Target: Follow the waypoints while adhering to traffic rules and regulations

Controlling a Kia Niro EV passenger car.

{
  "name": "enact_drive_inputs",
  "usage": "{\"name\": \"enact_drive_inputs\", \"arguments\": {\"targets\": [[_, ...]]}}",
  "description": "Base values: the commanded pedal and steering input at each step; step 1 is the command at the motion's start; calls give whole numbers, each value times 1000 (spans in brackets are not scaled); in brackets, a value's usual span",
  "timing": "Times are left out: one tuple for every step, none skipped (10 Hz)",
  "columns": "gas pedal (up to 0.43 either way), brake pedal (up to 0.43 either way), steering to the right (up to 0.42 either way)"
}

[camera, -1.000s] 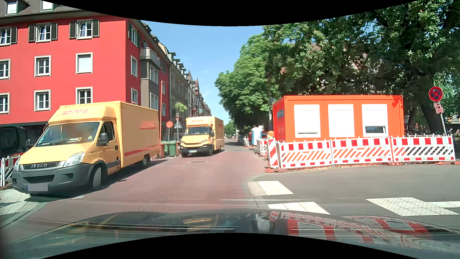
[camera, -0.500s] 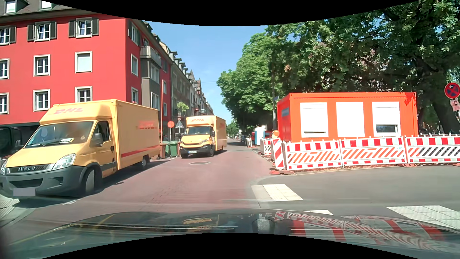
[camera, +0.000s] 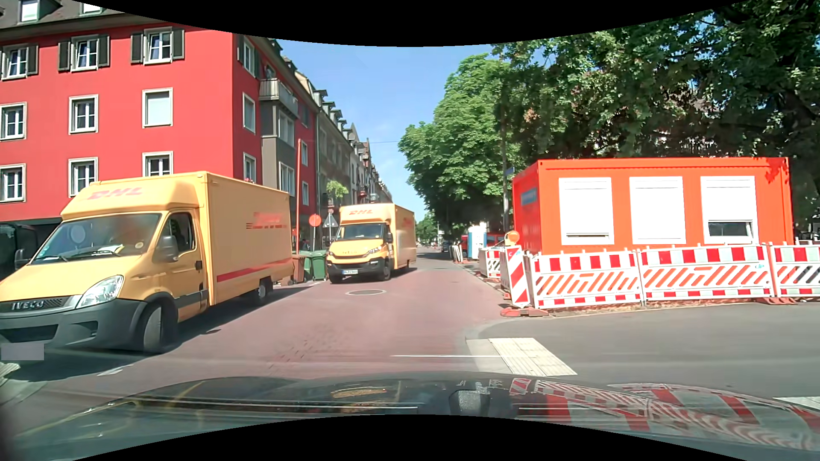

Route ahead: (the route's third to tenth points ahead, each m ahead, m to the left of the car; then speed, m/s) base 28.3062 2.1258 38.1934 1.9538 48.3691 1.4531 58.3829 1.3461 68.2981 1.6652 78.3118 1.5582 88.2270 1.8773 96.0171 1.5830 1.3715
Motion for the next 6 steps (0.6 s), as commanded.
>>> {"name": "enact_drive_inputs", "arguments": {"targets": [[157, 0, -259], [169, 0, -270], [177, 0, -278], [189, 0, -284], [209, 0, -274], [220, 0, -253]]}}
